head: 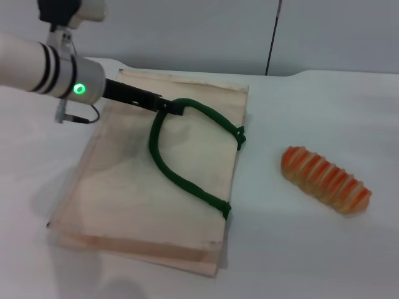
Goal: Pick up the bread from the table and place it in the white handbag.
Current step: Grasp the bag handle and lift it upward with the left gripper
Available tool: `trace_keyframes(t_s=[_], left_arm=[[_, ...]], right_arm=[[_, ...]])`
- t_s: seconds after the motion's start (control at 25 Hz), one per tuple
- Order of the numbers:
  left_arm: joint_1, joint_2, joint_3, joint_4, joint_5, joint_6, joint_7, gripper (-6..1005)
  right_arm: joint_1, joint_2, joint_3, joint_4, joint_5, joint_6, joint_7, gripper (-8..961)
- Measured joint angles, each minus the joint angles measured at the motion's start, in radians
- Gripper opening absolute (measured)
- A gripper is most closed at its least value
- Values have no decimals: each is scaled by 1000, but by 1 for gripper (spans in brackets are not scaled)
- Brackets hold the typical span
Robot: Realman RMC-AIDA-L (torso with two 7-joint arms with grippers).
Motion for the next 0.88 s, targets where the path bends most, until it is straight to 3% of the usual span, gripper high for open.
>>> trace_keyframes(t_s=[0.36, 0.88], left_arm=[[9, -3, -1, 69, 8, -123, 1, 823], [12, -25, -3, 101, -6, -210, 50, 821]], right_arm=[[6, 0, 0, 3, 0, 0, 0, 841], [6, 0, 0, 5, 0, 1, 0, 830]])
